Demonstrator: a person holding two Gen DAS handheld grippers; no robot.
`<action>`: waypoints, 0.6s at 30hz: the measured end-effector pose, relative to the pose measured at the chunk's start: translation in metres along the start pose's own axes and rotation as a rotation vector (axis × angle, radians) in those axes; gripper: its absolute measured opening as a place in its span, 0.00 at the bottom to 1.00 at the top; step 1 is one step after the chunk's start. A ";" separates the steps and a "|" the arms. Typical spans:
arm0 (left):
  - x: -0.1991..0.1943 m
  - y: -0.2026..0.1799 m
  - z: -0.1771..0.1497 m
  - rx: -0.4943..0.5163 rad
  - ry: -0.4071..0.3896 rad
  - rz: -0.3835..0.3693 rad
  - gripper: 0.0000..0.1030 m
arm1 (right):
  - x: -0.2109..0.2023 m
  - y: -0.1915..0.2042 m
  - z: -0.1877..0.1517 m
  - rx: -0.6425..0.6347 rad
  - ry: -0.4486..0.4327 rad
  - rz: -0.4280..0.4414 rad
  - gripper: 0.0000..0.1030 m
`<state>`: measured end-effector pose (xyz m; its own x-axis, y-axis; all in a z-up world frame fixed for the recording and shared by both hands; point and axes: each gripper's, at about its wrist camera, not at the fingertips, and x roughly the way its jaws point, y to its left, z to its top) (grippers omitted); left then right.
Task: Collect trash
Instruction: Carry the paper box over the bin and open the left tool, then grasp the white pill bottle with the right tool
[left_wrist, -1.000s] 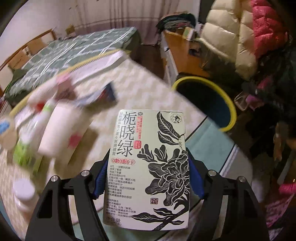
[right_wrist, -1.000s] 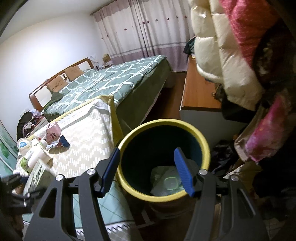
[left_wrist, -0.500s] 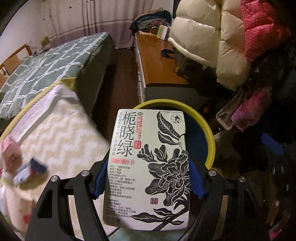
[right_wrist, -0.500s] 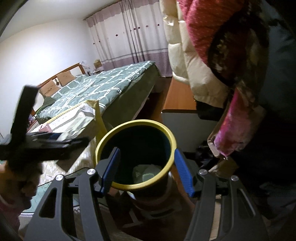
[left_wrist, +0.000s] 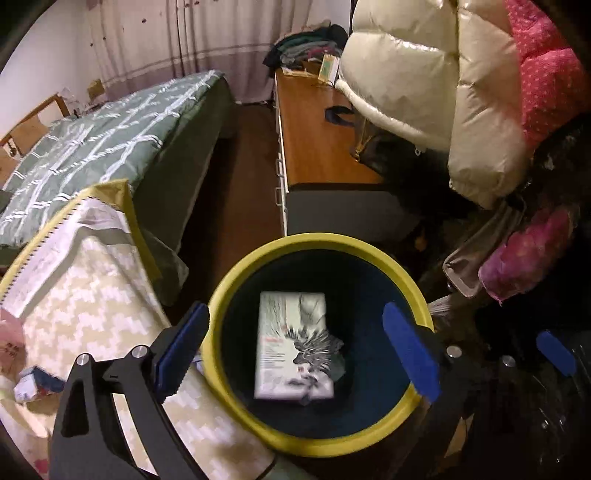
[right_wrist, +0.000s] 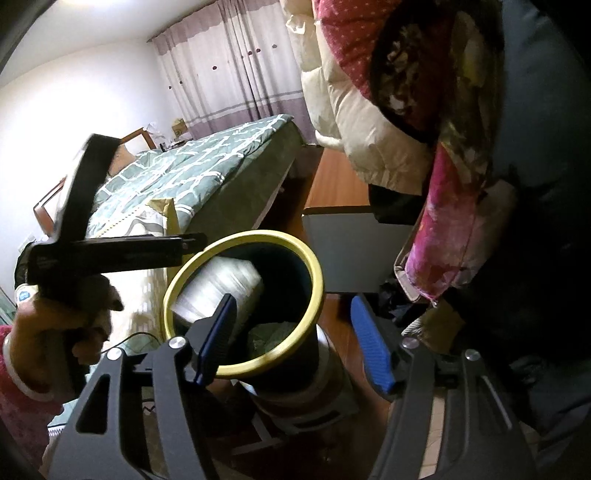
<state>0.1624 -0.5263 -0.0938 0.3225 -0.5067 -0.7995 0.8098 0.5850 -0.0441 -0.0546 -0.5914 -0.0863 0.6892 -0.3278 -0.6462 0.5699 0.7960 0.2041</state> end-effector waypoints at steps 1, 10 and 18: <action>-0.010 0.004 -0.004 -0.006 -0.012 0.005 0.91 | 0.000 0.002 0.000 -0.005 0.000 0.005 0.60; -0.155 0.048 -0.076 -0.077 -0.220 0.108 0.95 | -0.001 0.044 -0.003 -0.067 0.004 0.068 0.60; -0.251 0.130 -0.186 -0.264 -0.257 0.276 0.95 | 0.000 0.117 -0.011 -0.169 0.017 0.177 0.60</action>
<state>0.0953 -0.2054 -0.0100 0.6467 -0.4308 -0.6294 0.5350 0.8444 -0.0282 0.0069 -0.4928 -0.0708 0.7635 -0.1680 -0.6236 0.3566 0.9147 0.1902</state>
